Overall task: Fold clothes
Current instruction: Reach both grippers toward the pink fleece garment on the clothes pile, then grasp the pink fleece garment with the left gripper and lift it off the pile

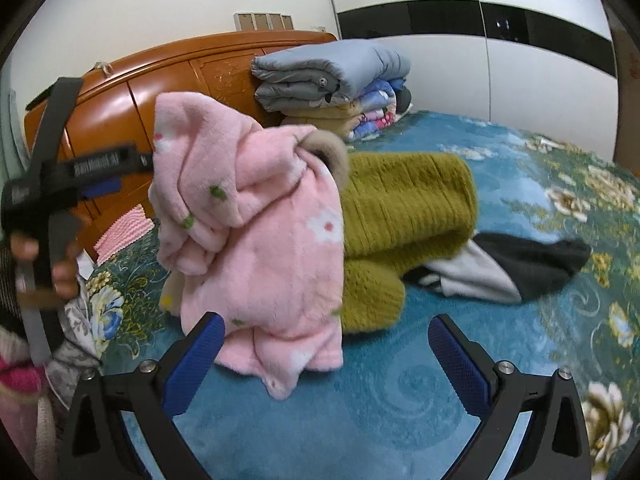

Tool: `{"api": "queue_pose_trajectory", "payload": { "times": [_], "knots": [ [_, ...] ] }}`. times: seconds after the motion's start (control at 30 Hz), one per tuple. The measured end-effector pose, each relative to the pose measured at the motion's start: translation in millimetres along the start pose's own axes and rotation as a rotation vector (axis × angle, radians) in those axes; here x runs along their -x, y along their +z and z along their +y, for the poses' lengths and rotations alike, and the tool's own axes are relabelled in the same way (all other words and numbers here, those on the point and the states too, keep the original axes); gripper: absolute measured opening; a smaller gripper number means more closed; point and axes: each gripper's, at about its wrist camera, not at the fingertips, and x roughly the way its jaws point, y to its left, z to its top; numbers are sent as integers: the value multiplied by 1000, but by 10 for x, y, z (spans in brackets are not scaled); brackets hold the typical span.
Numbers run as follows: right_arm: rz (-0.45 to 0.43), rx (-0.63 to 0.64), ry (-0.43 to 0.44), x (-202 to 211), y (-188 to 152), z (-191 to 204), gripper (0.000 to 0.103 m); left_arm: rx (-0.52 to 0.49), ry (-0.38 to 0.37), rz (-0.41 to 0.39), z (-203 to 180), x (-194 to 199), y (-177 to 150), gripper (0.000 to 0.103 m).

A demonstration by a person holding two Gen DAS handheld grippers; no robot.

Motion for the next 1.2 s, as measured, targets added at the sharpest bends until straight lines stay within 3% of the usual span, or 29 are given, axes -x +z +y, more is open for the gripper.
{"api": "queue_pose_trajectory", "payload": {
  "times": [0.1,0.2,0.3,0.33,0.43,0.47,0.53,0.57,0.67,0.8,0.87,1.0,1.2],
  "knots": [
    [13,-28,11,2,-95,-62,103,-2,12,40,-67,-125,137,103],
    [22,-54,21,16,-179,-122,103,-55,85,90,-245,-368,198,103],
    [5,-64,30,126,-234,-199,103,-16,101,125,-257,-479,229,101],
    [-2,-65,25,172,-252,-238,103,11,106,131,-234,-500,240,95],
    [-22,-89,19,304,-314,-386,103,77,84,184,-196,-589,233,48],
    [-27,-100,18,348,-336,-438,103,90,84,193,-204,-592,216,37],
    [-38,-115,15,449,-391,-543,103,101,102,185,-245,-553,190,27],
    [-43,-118,12,499,-421,-594,103,99,120,171,-269,-519,182,17],
    [-51,-139,-6,643,-520,-773,103,83,208,99,-371,-332,215,11],
    [-56,-213,-34,812,-647,-1072,103,34,221,19,-593,-7,382,9],
    [-68,-253,-50,924,-714,-1242,103,-6,167,-41,-818,268,496,8],
    [-68,-310,-90,1085,-794,-1502,103,-76,-12,-187,-1349,884,674,8],
    [-112,-373,-185,1544,-850,-1888,103,-177,-379,-379,-2224,1764,855,8]
  ]
}}
